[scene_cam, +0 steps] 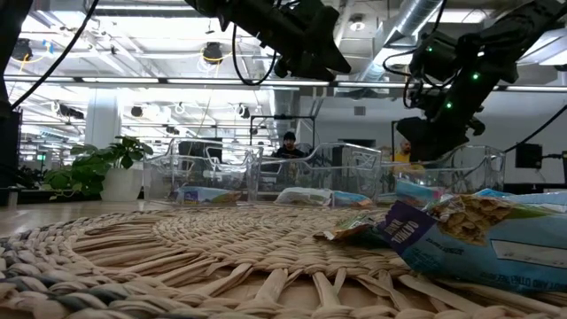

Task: Pick and place Granola Bars by type
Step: Put the red granola bar into the right transparent bin

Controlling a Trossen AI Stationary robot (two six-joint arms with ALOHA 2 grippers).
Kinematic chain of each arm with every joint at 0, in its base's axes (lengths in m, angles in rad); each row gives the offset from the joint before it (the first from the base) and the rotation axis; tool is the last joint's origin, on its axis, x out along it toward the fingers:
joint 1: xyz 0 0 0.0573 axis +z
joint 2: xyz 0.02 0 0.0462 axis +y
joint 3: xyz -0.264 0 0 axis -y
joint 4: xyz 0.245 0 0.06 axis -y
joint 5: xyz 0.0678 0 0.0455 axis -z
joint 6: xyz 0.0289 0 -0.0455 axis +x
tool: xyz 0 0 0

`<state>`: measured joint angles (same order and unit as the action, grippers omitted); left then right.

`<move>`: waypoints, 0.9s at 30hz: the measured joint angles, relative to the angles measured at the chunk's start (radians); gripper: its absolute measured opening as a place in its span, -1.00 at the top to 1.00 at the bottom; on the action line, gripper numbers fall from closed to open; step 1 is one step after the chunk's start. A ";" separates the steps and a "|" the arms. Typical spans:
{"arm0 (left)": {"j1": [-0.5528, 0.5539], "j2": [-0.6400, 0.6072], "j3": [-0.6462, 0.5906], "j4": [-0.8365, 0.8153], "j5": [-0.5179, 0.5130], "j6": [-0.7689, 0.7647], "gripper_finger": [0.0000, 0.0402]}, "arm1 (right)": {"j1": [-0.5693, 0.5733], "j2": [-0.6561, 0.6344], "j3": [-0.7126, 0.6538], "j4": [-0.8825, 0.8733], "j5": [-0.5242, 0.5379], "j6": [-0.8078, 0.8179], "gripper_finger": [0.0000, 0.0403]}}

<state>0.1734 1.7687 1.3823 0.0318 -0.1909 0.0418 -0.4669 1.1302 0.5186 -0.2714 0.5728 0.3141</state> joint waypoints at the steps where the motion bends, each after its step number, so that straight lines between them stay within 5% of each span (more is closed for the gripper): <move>1: 0.000 0.000 0.000 0.000 0.000 0.000 -0.32 | 0.003 -0.007 0.000 0.004 0.000 -0.002 -0.30; 10: -0.004 0.000 0.000 -0.036 0.071 0.006 -0.32 | 0.076 -0.164 0.000 0.035 -0.030 -0.088 -0.34; 21: -0.013 0.000 0.000 -0.098 0.140 -0.011 -0.32 | 0.313 -0.411 0.000 0.016 -0.209 -0.106 -0.34; 27: -0.033 -0.004 0.001 -0.140 0.315 -0.010 -0.32 | 0.448 -0.440 0.000 0.009 -0.201 -0.106 -0.34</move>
<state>0.1402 1.7651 1.3830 -0.1082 0.1240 0.0315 -0.0191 0.6905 0.5186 -0.2625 0.3721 0.2085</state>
